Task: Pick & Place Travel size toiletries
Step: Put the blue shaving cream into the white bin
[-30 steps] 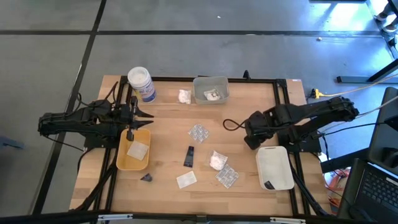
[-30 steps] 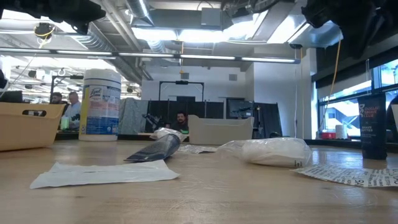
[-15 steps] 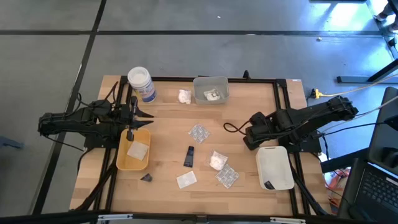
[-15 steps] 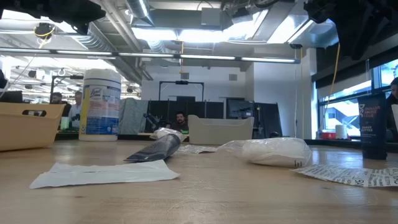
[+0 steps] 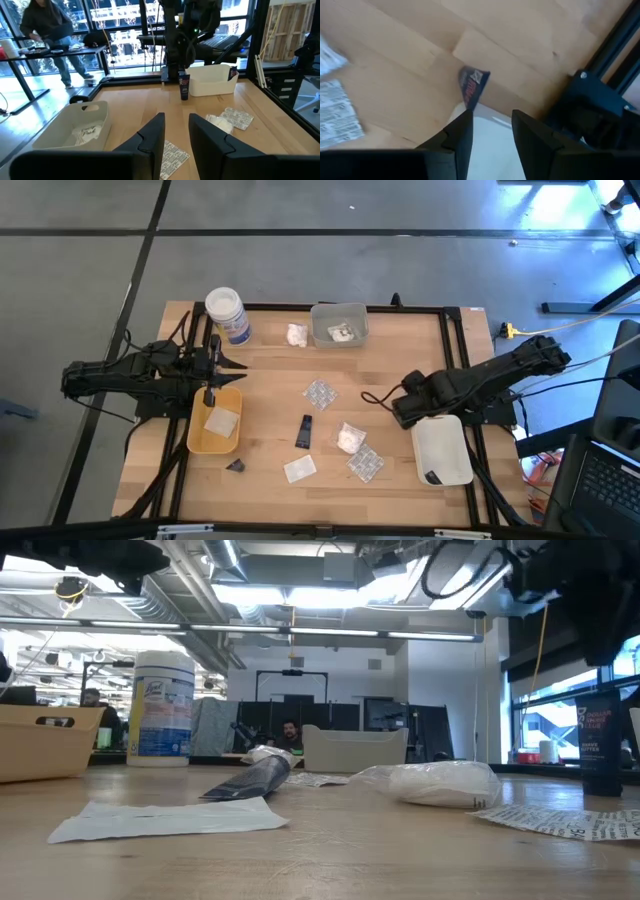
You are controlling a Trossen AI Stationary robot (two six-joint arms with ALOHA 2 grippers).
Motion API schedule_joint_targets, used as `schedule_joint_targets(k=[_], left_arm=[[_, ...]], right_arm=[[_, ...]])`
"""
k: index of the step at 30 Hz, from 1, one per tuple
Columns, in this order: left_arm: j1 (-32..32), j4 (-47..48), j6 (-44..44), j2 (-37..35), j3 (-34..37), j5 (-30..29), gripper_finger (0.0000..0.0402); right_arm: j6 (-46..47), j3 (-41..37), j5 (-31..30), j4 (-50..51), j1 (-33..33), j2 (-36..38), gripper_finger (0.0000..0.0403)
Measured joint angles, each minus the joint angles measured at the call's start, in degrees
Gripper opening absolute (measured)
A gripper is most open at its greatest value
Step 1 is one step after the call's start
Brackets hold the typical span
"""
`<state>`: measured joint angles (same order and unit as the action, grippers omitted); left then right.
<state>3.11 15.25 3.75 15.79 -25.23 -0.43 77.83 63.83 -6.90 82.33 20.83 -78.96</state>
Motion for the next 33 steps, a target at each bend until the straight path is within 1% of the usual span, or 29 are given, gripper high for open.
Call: schedule_joint_targets(k=[5, 9, 12, 18, 27, 33], left_arm=[[0.0, 0.0, 0.0, 0.0, 0.0, 0.0, 0.0086], [0.0, 0.0, 0.0, 0.0, 0.0, 0.0, 0.0085], [0.0, 0.0, 0.0, 0.0, 0.0, 0.0, 0.0083], [0.0, 0.0, 0.0, 0.0, 0.0, 0.0, 0.0086], [0.0, 0.0, 0.0, 0.0, 0.0, 0.0, 0.0082], [0.0, 0.0, 0.0, 0.0, 0.0, 0.0, 0.0086]], right_arm=[[0.4, -2.5, 1.6, -2.1, 0.1, 0.0, 0.0146], [-0.3, -2.9, 1.8, -4.8, 0.1, 0.0, 0.0148], [-0.3, -2.9, 1.8, -4.7, 0.1, 0.0, 0.0144], [-0.5, -2.9, 1.0, -5.4, 0.1, 0.0, 0.0136], [-0.3, -2.9, -0.6, -6.5, 0.1, 0.0, 0.0139], [0.2, -2.9, -1.9, -6.4, 0.2, 0.0, 0.0133]])
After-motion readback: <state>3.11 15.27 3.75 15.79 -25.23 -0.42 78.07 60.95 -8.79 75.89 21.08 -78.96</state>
